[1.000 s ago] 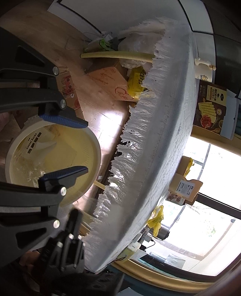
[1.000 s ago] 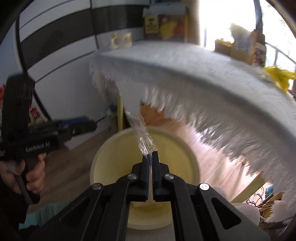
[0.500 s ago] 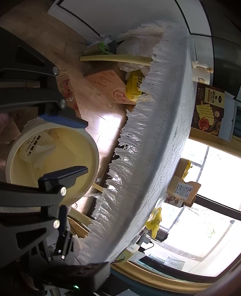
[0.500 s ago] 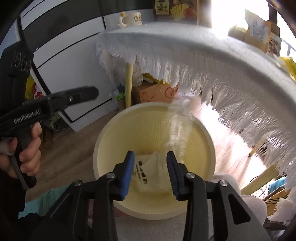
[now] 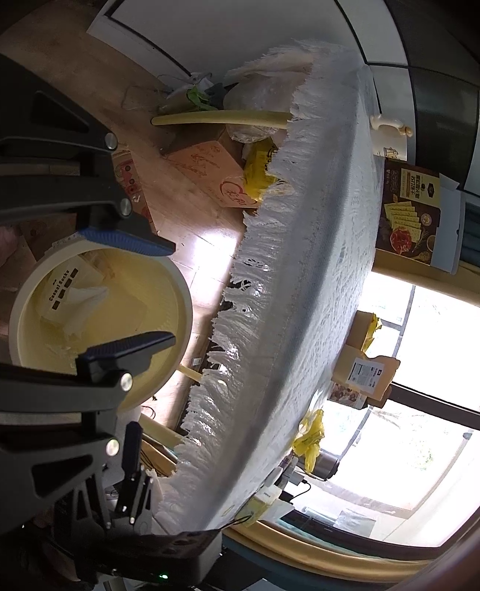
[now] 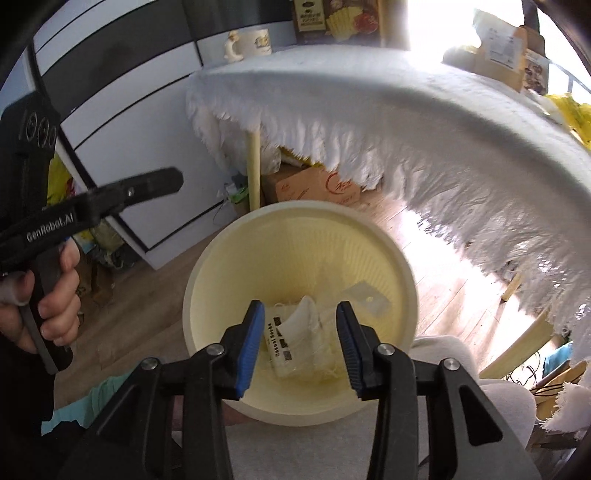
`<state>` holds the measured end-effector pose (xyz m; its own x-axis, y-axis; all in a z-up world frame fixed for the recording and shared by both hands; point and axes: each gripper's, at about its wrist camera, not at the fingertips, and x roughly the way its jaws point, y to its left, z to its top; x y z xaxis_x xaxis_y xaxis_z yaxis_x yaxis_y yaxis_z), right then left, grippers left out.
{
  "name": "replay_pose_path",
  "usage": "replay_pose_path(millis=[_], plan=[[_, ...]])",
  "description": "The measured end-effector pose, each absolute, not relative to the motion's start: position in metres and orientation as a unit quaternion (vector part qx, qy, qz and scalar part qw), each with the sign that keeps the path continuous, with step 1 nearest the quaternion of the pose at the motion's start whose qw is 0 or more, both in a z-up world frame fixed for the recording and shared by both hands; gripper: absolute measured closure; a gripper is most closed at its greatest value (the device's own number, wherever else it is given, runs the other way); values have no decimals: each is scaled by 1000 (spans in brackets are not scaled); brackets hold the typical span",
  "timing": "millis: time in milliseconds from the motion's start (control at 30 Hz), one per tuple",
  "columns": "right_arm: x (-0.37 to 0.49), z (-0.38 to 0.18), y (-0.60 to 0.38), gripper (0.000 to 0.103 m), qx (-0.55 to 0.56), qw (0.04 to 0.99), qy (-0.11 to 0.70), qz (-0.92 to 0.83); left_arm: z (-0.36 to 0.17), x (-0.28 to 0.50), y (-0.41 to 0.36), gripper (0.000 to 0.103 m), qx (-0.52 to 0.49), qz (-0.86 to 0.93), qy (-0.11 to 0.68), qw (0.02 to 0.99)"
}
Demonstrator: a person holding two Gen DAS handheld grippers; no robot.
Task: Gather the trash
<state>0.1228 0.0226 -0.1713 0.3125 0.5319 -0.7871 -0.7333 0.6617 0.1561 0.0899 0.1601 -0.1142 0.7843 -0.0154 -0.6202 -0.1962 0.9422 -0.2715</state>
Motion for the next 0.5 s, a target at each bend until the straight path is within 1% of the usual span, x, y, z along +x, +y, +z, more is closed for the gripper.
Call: replay_pose_path(millis=[500], plan=[[137,-136,-23,65,-82,831,402,376,-96,113,132,61,-149,33,316,937]])
